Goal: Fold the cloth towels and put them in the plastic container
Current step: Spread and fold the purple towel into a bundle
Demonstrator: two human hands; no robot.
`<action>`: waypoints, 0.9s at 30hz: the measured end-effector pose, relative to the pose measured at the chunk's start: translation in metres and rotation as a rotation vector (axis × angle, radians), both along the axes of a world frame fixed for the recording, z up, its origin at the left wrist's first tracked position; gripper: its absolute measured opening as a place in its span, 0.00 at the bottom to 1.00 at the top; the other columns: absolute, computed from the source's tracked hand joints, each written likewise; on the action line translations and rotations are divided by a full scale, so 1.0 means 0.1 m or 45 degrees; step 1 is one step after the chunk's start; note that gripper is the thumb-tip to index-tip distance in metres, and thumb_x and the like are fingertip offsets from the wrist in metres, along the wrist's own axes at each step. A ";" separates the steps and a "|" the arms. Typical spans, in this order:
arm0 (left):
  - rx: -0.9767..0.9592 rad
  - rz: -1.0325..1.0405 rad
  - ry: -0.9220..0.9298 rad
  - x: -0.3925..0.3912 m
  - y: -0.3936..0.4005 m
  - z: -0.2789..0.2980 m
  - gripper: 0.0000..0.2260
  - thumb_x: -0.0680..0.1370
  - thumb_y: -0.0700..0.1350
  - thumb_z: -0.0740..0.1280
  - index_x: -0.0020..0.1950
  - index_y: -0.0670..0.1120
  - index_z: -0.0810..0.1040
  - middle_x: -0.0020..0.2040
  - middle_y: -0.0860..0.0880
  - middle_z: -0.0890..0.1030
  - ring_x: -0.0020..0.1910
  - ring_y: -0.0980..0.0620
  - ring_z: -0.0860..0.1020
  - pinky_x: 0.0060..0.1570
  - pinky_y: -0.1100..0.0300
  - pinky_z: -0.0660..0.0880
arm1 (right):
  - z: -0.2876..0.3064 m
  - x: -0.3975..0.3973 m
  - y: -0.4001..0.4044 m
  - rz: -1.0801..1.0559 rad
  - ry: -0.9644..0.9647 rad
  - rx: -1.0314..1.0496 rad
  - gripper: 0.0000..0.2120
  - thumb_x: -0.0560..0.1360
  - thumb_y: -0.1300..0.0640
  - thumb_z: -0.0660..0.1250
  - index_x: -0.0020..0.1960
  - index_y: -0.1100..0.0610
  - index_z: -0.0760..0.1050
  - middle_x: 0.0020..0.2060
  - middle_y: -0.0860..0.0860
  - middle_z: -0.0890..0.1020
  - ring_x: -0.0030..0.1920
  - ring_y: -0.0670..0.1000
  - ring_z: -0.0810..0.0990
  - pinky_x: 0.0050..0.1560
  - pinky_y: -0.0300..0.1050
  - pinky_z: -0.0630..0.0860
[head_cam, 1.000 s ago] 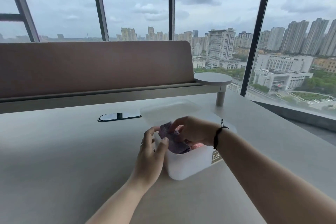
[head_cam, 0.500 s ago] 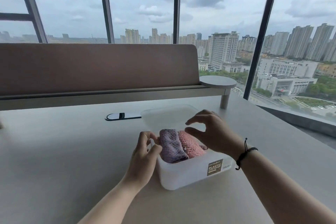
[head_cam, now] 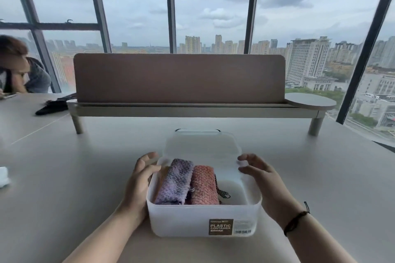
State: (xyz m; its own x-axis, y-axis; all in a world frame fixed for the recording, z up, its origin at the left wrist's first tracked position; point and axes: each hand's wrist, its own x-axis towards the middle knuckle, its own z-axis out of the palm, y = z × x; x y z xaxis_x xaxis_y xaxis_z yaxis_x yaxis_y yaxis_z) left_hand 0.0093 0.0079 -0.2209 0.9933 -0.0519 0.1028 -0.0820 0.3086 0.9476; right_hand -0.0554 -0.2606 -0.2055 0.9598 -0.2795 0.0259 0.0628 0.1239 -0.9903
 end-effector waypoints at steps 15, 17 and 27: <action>-0.292 -0.205 0.215 0.23 0.10 -0.12 0.18 0.80 0.42 0.60 0.64 0.61 0.77 0.66 0.49 0.80 0.65 0.44 0.78 0.63 0.47 0.72 | -0.06 -0.02 0.22 0.206 -0.051 0.602 0.28 0.73 0.49 0.70 0.72 0.48 0.72 0.63 0.50 0.81 0.62 0.54 0.81 0.66 0.55 0.73; -0.312 -0.225 0.228 0.18 0.08 -0.10 0.19 0.81 0.42 0.59 0.69 0.56 0.74 0.67 0.47 0.79 0.65 0.43 0.78 0.61 0.48 0.72 | -0.01 -0.05 0.26 0.341 -0.028 0.717 0.23 0.78 0.44 0.63 0.69 0.53 0.76 0.63 0.54 0.82 0.62 0.55 0.80 0.62 0.55 0.77; -0.381 -0.356 0.141 0.07 0.05 0.02 0.21 0.81 0.39 0.52 0.72 0.49 0.73 0.69 0.44 0.78 0.67 0.41 0.76 0.63 0.47 0.73 | -0.03 0.02 0.21 0.208 -0.012 0.738 0.23 0.80 0.39 0.50 0.68 0.47 0.73 0.59 0.47 0.84 0.55 0.49 0.84 0.55 0.52 0.75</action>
State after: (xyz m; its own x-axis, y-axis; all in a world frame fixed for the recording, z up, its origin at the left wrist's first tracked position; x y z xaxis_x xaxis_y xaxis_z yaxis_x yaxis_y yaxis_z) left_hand 0.0163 0.0128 -0.2192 0.9512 -0.3049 0.0477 0.1412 0.5674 0.8112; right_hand -0.0531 -0.2401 -0.2089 0.9920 -0.0994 -0.0782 0.0056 0.6524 -0.7578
